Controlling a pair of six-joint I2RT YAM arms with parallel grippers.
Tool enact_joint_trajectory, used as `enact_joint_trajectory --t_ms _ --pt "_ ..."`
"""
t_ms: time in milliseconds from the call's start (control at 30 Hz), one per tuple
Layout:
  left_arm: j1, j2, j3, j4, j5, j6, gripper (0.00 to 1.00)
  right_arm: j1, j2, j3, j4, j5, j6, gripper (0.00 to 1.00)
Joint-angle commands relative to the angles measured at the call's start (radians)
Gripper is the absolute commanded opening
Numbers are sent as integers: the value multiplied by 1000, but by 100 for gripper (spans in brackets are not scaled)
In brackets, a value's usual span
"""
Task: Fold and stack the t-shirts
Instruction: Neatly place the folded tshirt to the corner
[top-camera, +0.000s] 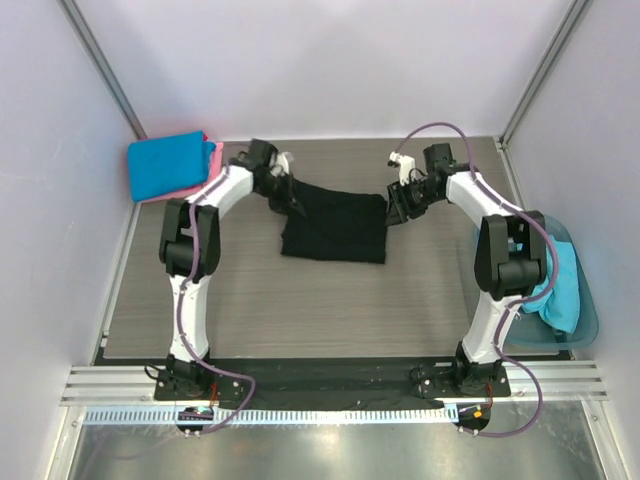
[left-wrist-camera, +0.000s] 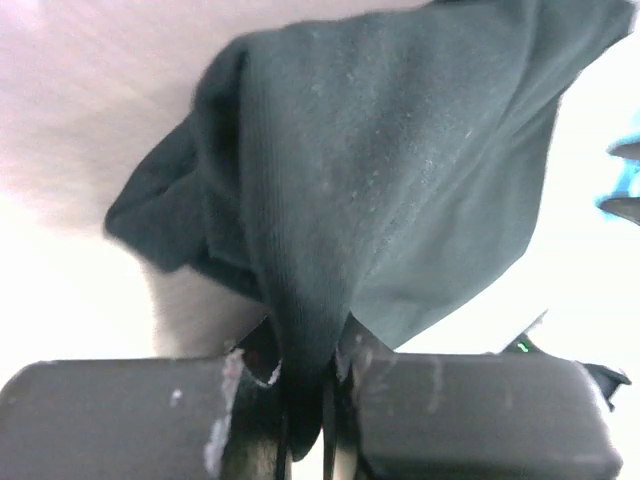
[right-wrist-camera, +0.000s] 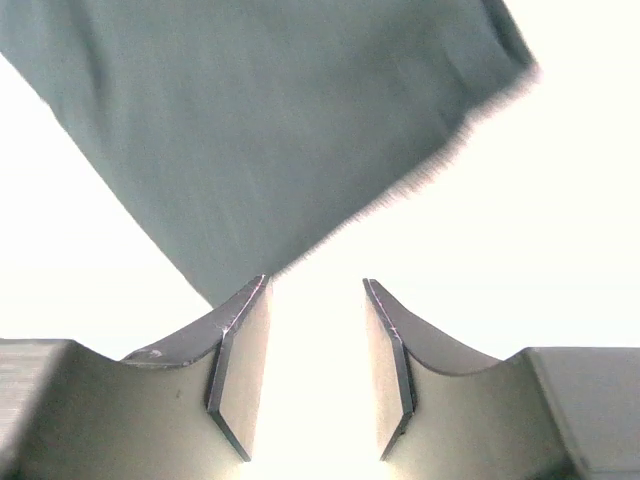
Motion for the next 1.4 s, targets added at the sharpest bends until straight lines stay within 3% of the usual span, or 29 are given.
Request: enact_joint_trajectory --t_ms 0,167,433,733,1367 --pt "129 -5 140 -168 -55 213 0 -4 -119 60 -39 66 -63 46" --pt "197 229 603 -550 -101 492 0 -4 -110 82 -43 81 -84 46" --pt "249 311 841 -612 -343 624 0 -5 -69 135 -14 51 -64 46" --pt "262 255 860 -382 -625 753 0 -15 -40 163 13 -8 -15 45" --pt "269 159 995 -274 -736 794 0 -27 -61 142 38 -9 5 44"
